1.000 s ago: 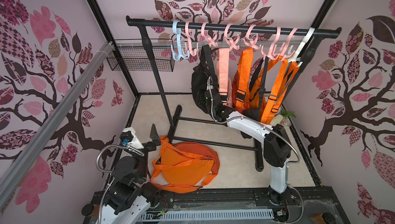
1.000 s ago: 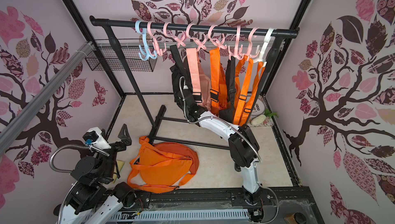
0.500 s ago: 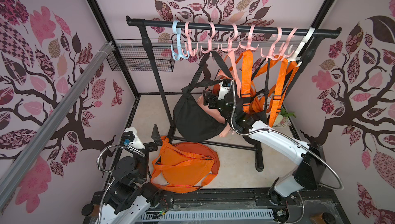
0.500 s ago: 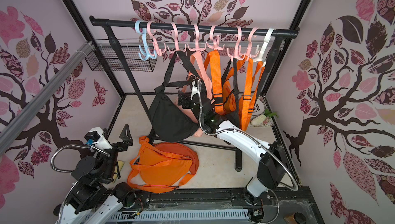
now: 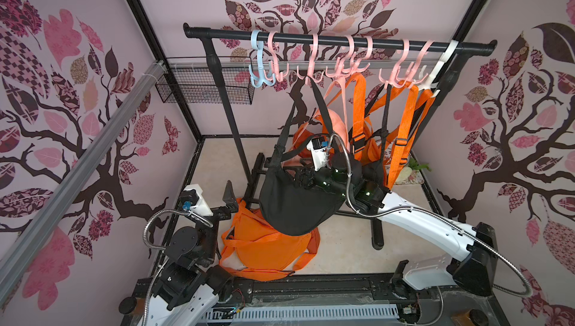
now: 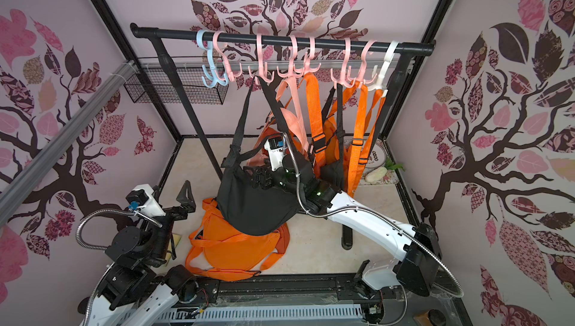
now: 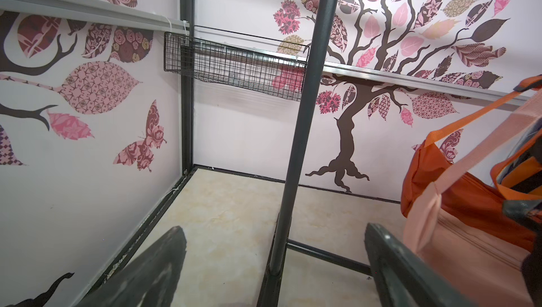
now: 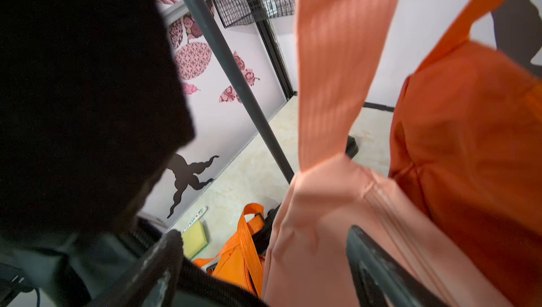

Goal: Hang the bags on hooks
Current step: Adjust the bag at the hook.

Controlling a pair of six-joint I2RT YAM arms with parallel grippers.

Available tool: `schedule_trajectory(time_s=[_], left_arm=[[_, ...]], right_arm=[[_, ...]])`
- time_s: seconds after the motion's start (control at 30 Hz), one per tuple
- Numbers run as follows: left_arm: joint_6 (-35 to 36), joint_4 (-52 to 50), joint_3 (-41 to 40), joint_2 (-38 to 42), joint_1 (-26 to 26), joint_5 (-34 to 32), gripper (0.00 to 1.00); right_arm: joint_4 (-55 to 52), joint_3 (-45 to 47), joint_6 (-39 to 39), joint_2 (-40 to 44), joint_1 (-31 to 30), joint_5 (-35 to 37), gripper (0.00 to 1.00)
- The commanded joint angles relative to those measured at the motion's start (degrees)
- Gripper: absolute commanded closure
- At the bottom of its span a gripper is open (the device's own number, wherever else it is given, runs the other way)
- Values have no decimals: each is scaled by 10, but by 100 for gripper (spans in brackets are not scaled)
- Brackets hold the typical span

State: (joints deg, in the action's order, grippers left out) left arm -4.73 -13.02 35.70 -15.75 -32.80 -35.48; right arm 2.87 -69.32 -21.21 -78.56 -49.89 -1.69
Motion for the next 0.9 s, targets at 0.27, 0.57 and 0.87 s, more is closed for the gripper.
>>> schedule_trajectory(time_s=[0.27,0.57,0.87], left_arm=[[-4,6,-13,-10,-6,14,2],[-2,9,-13,-6,-9,14,2],[-2,7,-13,-5,-10,18,2]], right_arm=[[-184,-60,-15,58,-2,30,10],[-135,-5,73,119,-17,-288,7],[-134,79,120,141,-27,-409,7]])
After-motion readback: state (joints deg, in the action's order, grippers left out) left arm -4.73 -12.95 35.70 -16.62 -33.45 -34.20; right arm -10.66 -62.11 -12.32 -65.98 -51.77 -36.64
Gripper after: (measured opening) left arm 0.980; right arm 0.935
